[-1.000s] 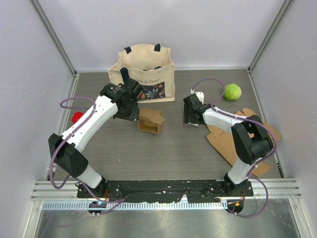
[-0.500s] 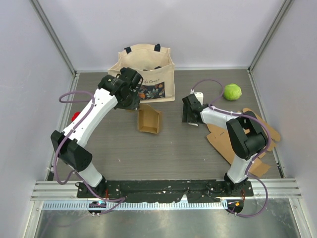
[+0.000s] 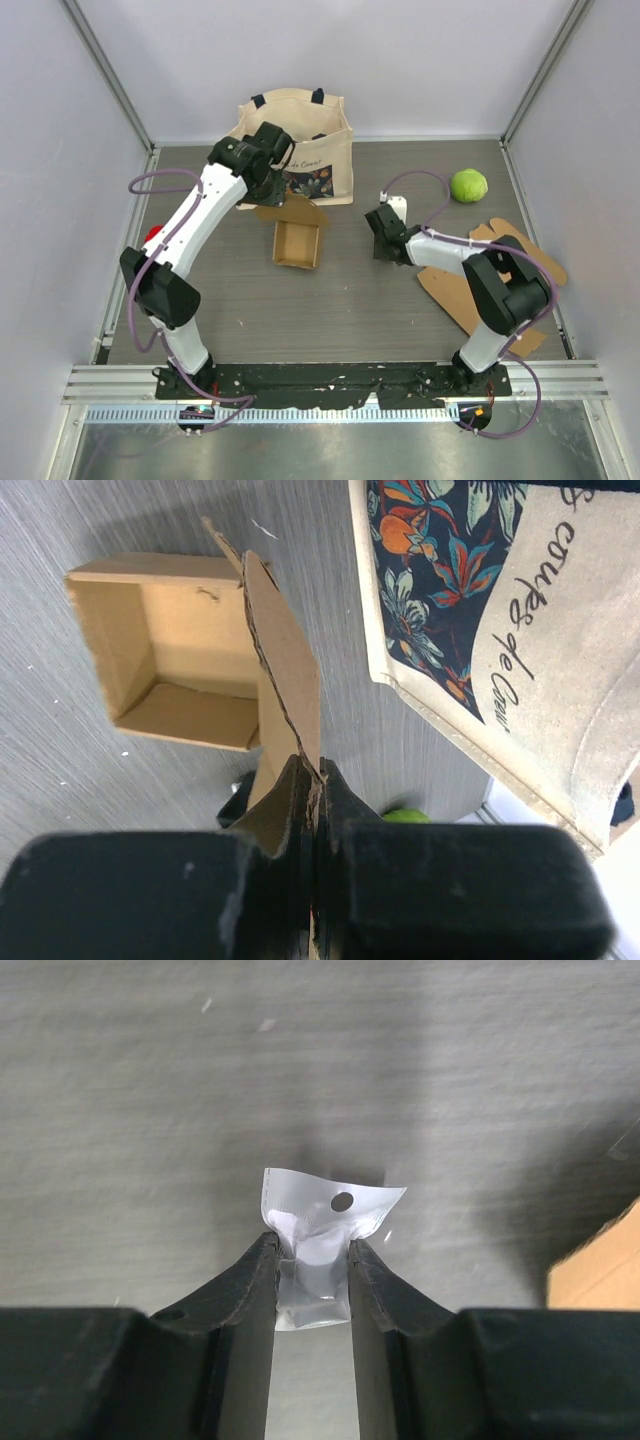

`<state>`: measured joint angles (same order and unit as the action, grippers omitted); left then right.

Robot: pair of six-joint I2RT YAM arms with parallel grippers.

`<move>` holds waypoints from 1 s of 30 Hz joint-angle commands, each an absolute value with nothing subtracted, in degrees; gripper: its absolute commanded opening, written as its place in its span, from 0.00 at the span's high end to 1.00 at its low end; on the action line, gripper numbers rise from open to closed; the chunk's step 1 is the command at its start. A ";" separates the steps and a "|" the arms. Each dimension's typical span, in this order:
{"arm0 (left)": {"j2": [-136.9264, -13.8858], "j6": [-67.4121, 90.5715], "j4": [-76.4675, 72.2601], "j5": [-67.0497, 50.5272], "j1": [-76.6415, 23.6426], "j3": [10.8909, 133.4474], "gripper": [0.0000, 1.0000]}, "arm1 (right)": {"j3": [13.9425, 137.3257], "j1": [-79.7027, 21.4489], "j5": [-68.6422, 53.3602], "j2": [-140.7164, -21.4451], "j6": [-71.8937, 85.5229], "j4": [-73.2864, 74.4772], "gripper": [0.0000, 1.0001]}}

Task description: Fold the paper box

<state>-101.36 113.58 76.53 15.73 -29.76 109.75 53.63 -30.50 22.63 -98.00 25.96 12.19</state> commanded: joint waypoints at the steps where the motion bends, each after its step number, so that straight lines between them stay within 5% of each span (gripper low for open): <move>1: -102.74 124.28 88.94 18.81 -29.36 112.15 1.00 | 50.20 -34.53 24.08 -89.14 24.52 11.07 0.80; 8: -104.33 123.66 90.17 19.34 -29.36 113.03 1.00 | 48.78 -51.66 22.69 -73.31 22.42 12.32 0.82; 12: -104.41 123.84 90.53 18.81 -29.36 113.55 1.00 | 46.86 -57.29 12.23 -71.37 16.10 -2.39 0.79; 23: -102.83 124.98 91.76 17.58 -29.09 113.91 1.00 | 52.20 -57.31 16.35 -91.04 -4.55 -28.46 0.76; 25: -102.66 124.89 91.23 16.79 -29.09 113.56 1.00 | 55.36 -56.95 16.69 -95.09 -5.62 -29.53 0.67; 27: -102.83 124.19 91.40 16.61 -29.09 113.55 1.00 | 56.86 -56.43 19.51 -96.33 -7.02 -30.32 0.44; 30: -102.92 123.58 92.02 16.70 -29.09 113.73 1.00 | 53.81 -56.43 19.16 -92.31 -5.99 -30.50 0.24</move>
<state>-104.62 113.58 76.55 16.29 -29.50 112.29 53.25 -56.84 16.53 -97.91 -3.40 -22.52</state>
